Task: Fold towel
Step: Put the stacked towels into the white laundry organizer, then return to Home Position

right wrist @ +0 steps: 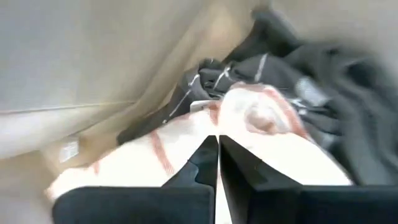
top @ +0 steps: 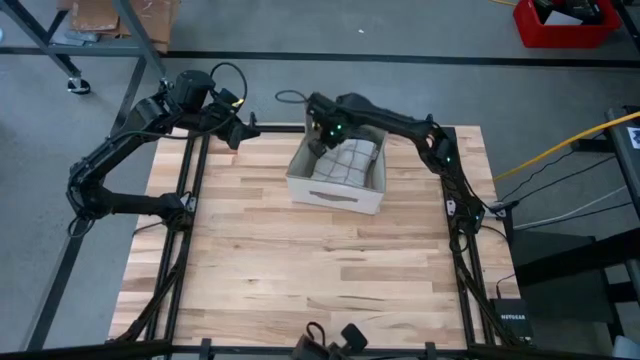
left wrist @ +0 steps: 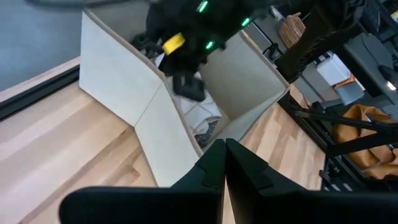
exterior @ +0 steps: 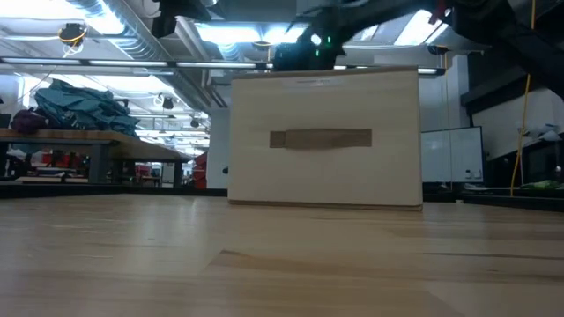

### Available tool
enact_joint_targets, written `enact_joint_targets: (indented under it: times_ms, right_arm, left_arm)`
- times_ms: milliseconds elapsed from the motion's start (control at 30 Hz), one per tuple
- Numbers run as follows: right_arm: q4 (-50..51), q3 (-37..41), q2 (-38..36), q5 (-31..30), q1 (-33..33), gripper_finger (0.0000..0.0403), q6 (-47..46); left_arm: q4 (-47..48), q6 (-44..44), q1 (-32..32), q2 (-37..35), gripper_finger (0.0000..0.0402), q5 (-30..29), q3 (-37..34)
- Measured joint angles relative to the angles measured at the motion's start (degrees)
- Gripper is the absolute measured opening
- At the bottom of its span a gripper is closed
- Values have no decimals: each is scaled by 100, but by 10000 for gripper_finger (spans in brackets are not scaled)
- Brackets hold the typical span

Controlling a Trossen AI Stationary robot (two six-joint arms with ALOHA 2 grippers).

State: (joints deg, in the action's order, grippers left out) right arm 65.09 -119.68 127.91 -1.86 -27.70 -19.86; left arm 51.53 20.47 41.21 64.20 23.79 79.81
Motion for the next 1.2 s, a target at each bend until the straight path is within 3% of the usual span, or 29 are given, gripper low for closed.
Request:
enact_joint_targets:
  times_ms: [233, 333, 533, 867, 1200]
  right_arm:
    - [1237, -1545, -50, -206, -2, 21, 17]
    - [1096, -1212, -559, -20, 0, 21, -64]
    - [1291, -1335, -1334, 142, 38, 21, -122]
    - [1217, -1403, -2732, 160, 253, 21, -127]
    - [2392, -1398, -3476, 835, 387, 21, -129]
  left_arm:
    - [5, -96, 0, 0, 3, -8, 0]
    - [-69, -116, 2, -26, 3, -7, 0]
    - [-114, -434, 19, -288, 3, -6, 179]
    - [-56, -1071, 15, -1320, 3, -3, 444]
    - [1162, -596, 12, -2424, 3, -1, 445]
